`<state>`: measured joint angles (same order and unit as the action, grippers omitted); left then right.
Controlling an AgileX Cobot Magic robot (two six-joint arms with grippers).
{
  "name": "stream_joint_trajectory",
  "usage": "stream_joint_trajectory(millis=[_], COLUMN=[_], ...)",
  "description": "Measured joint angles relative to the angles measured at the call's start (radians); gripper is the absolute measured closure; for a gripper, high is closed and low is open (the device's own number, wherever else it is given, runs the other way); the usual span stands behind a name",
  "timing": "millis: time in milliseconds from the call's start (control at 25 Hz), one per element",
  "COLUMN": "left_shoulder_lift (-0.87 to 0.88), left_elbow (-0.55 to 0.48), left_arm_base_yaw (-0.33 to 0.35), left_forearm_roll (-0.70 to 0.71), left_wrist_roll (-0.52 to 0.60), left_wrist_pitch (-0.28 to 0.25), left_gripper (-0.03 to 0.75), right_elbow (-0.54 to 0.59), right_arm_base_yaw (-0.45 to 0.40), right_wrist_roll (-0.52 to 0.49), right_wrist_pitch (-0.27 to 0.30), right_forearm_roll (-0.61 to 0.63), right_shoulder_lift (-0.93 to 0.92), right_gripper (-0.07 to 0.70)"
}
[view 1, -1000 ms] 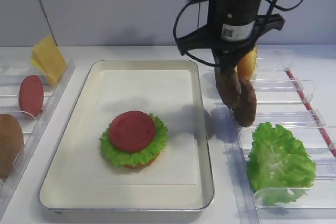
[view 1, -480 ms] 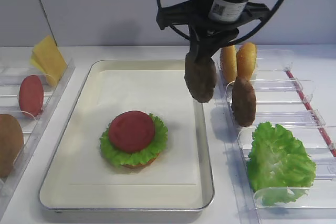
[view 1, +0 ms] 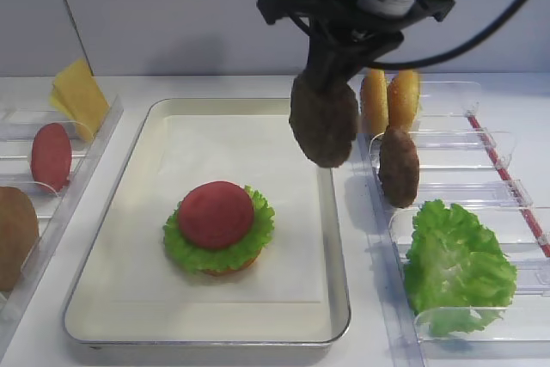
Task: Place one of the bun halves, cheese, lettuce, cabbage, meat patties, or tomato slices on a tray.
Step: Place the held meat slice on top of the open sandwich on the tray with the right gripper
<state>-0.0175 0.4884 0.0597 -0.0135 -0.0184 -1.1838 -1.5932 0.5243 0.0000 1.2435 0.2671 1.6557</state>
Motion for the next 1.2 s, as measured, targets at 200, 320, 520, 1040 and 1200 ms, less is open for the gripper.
stream_joint_trajectory(millis=[200,320,520,1040,1200], left_shoulder_lift=[0.000,0.000,0.000,0.000,0.000], left_elbow=[0.000,0.000,0.000,0.000,0.000], left_arm_base_yaw=[0.000,0.000,0.000,0.000,0.000], left_forearm_roll=[0.000,0.000,0.000,0.000,0.000], left_wrist_roll=[0.000,0.000,0.000,0.000,0.000], left_wrist_pitch=[0.000,0.000,0.000,0.000,0.000], left_gripper=[0.356,0.356,0.356,0.356,0.356], right_elbow=[0.211,0.323,0.421,0.471,0.471], right_arm_base_yaw=[0.000,0.000,0.000,0.000,-0.021], right_wrist_roll=[-0.076,-0.153,-0.300,-0.659,-0.751], right_wrist_pitch=[-0.062,-0.152,-0.231,-0.335,-0.271], right_forearm_roll=[0.121,0.243,0.429,0.820,0.947], right_shoulder_lift=[-0.086,-0.136,-0.145,-0.056,-0.001], right_gripper=[0.496,0.496,0.496,0.496,0.496])
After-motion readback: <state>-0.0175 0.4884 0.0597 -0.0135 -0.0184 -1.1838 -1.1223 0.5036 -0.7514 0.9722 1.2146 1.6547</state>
